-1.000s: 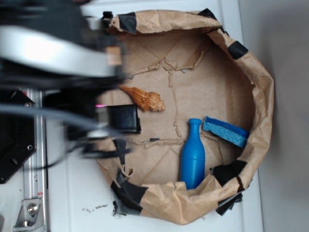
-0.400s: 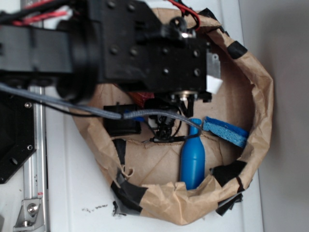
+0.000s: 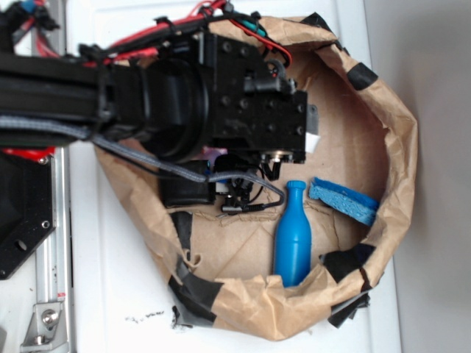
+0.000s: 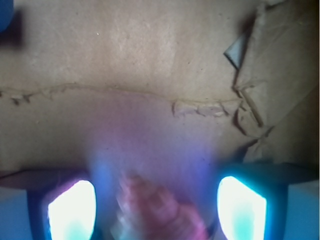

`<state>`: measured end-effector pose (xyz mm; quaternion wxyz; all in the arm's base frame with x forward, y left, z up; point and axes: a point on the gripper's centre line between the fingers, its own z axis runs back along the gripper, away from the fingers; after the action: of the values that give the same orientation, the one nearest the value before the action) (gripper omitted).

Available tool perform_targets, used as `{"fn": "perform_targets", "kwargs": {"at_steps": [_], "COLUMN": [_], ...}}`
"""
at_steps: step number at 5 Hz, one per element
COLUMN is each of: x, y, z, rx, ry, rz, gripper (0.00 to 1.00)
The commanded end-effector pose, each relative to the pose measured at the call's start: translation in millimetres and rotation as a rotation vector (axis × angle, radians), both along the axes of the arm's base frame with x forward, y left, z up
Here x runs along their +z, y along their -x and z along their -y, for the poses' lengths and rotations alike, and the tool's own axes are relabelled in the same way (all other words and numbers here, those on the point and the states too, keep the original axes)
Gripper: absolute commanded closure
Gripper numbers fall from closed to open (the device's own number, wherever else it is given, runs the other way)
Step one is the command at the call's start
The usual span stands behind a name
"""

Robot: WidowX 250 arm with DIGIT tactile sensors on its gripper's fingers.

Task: Grab the shell.

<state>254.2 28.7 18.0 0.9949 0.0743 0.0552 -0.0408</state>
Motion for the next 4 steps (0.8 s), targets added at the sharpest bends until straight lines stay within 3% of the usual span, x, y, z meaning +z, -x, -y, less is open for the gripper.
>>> {"fn": "perform_targets", "kwargs": {"at_steps": [1,2,3,4], "x": [21.9,71.4,122.9,139.8], "y": [8.8,-4.3,-11.3,-11.6], "z": [-6.3,-1.4,2.7,6.0], "rx": [0.125,0.069,0.096,0.139], "ry": [0.016,0.064,0.1,0.13], "rz": [0.021,0.173,0.27,0.291], "gripper": [1.0,1.0,1.0,1.0]}}
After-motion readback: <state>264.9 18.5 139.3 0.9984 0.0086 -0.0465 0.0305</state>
